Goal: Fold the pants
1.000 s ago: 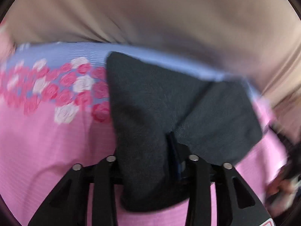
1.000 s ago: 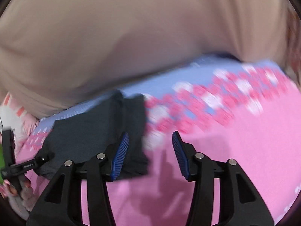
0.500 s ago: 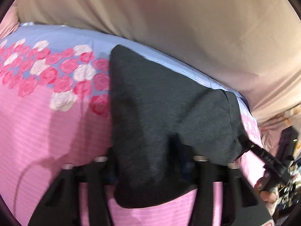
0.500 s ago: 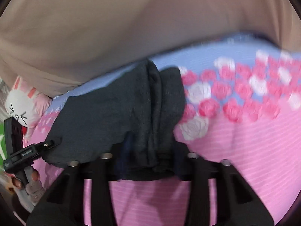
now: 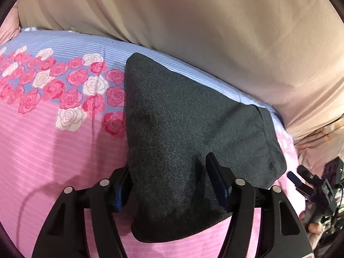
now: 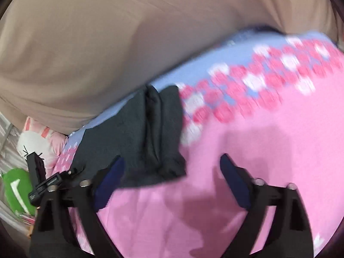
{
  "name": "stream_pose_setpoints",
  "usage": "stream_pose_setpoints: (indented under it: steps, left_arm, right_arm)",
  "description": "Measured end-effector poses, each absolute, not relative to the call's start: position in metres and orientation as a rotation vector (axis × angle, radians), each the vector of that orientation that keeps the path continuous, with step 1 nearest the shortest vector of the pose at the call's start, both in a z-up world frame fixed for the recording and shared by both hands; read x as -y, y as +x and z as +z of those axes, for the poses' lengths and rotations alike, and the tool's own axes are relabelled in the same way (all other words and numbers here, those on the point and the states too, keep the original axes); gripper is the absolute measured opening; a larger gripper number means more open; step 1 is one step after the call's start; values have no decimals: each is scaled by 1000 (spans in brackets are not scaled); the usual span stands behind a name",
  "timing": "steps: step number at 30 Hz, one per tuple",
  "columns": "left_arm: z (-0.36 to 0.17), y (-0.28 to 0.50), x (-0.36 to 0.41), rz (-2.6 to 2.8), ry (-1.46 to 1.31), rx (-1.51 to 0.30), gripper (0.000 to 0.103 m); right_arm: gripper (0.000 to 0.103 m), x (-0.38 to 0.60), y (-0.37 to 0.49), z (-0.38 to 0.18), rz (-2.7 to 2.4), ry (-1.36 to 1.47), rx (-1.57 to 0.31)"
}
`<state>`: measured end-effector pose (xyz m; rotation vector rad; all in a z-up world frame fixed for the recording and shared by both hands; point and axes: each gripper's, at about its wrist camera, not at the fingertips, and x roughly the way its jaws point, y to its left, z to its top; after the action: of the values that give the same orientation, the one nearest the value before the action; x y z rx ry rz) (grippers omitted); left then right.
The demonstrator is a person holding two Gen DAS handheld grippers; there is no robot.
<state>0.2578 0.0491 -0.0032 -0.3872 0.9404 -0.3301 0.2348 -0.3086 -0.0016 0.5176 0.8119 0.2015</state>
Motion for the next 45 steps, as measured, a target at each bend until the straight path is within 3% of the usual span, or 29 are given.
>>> stream_pose_setpoints:
  steps: [2, 6, 7, 8, 12, 13, 14, 15, 17, 19, 21, 24, 31, 33, 35, 41, 45]
  left_arm:
    - [-4, 257, -52, -345, -408, -941, 65]
    - [-2, 258, -51, -348, -398, -941, 62]
    - [-1, 258, -50, -357, -389, -942, 58]
    - [0, 259, -50, -376, -386, -946, 48]
    - [-2, 260, -53, -364, -379, -966, 50]
    - [-2, 260, -53, -367, -385, -964, 51]
    - [-2, 261, -52, -368, -379, -965, 53]
    - [-2, 260, -51, -363, -368, -963, 53]
    - [2, 253, -47, -321, -330, -957, 60]
    - [10, 242, -49, -269, -299, -920, 63]
    - [13, 237, -53, -249, -297, -906, 67]
    - [3, 240, -52, -233, -315, -946, 69]
    - [3, 236, -54, -228, -318, -924, 76]
    - [5, 233, -55, -220, -308, -909, 76]
    - [7, 230, -51, -205, -275, -894, 76]
    - [19, 214, -38, -120, -154, -815, 76]
    - [21, 193, -33, -67, -96, -789, 80]
  right_arm:
    - [89, 298, 252, -13, 239, 527, -853]
    - [36, 265, 265, -16, 256, 423, -880]
    - [35, 262, 261, -9, 251, 414, -865]
    - [34, 259, 254, -2, 247, 403, -851]
    - [35, 256, 220, 1, 249, 378, -837]
    - [37, 257, 219, -11, 225, 377, -859]
    - [50, 260, 220, -28, 194, 378, -893]
    - [54, 265, 219, -34, 204, 419, -876]
    - [62, 273, 214, -15, 121, 416, -824]
    - [55, 270, 204, 7, 56, 344, -729]
    - [28, 254, 209, 23, 119, 325, -706]
    - [10, 215, 237, 29, 189, 219, -724]
    - [4, 221, 314, -29, 32, 101, -818]
    - [3, 236, 305, -24, 59, 229, -810]
    - [9, 234, 286, -11, 101, 271, -776]
    - [4, 236, 261, -41, 83, 233, -811]
    - [10, 227, 233, -16, 84, 244, -742]
